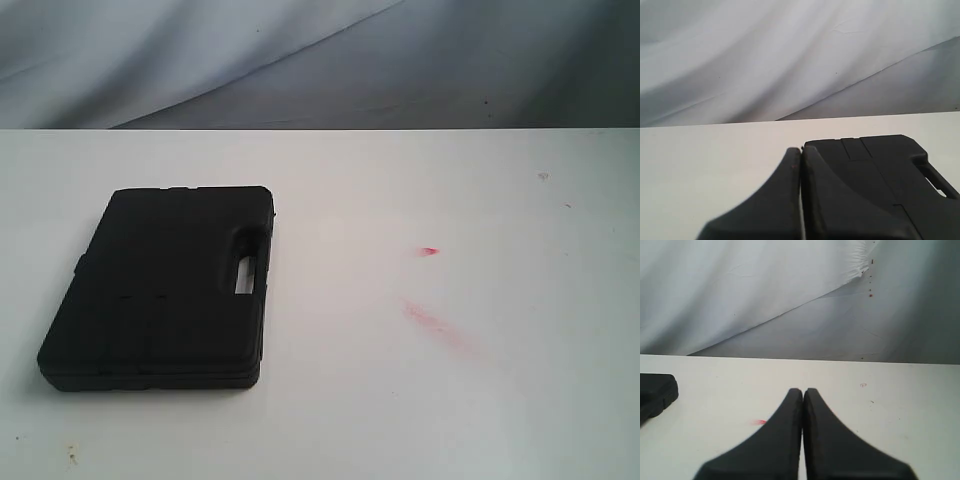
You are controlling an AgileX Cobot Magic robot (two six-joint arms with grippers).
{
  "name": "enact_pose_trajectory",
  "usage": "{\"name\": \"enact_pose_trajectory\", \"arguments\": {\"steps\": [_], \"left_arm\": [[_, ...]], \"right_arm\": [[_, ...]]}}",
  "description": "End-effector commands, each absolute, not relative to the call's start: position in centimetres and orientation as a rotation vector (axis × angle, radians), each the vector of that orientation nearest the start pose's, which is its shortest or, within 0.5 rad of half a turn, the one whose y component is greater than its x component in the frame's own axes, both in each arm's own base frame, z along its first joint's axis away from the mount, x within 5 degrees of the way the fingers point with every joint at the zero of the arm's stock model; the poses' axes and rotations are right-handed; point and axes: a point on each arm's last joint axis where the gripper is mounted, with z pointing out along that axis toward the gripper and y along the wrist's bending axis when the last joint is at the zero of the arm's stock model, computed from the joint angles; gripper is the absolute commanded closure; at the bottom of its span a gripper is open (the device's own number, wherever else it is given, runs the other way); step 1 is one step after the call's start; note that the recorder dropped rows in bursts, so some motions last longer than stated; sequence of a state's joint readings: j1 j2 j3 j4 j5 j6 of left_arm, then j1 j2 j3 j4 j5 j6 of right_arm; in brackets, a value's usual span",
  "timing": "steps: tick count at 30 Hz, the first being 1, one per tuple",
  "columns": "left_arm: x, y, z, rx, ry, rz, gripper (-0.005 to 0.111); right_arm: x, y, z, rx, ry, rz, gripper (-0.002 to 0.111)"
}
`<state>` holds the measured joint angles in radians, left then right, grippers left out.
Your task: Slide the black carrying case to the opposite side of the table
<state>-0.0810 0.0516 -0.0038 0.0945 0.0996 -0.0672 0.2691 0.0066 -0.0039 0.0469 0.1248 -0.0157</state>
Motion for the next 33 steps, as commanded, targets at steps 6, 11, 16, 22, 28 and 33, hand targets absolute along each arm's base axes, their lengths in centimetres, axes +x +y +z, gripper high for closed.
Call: {"name": "enact_pose_trajectory", "arguments": {"steps": [6, 11, 16, 22, 28, 33], "left_arm": [[6.01, -0.38, 20.19, 0.079, 1.623, -0.030, 0.106], [6.01, -0.38, 20.19, 0.079, 1.623, -0.030, 0.106], [6.01, -0.38, 20.19, 0.079, 1.623, -0.030, 0.106], [6.01, -0.38, 20.19, 0.079, 1.623, -0.030, 0.106], [6.01, -0.38, 20.19, 0.079, 1.623, -0.030, 0.106], [6.02, -0.40, 20.25, 0.068, 1.617, -0.044, 0.106]], "right_arm": [[5.43, 1.52, 20.20, -0.194, 1.600, 0.231, 0.108], [5.43, 1.52, 20.20, -0.194, 1.600, 0.231, 0.108], [5.43, 1.52, 20.20, -0.194, 1.600, 0.231, 0.108], [5.43, 1.52, 20.20, -0.194, 1.600, 0.231, 0.108], [5.43, 1.52, 20.20, -0.194, 1.600, 0.231, 0.108], [5.43, 1.52, 20.20, -0.194, 1.600, 0.231, 0.108]]}}
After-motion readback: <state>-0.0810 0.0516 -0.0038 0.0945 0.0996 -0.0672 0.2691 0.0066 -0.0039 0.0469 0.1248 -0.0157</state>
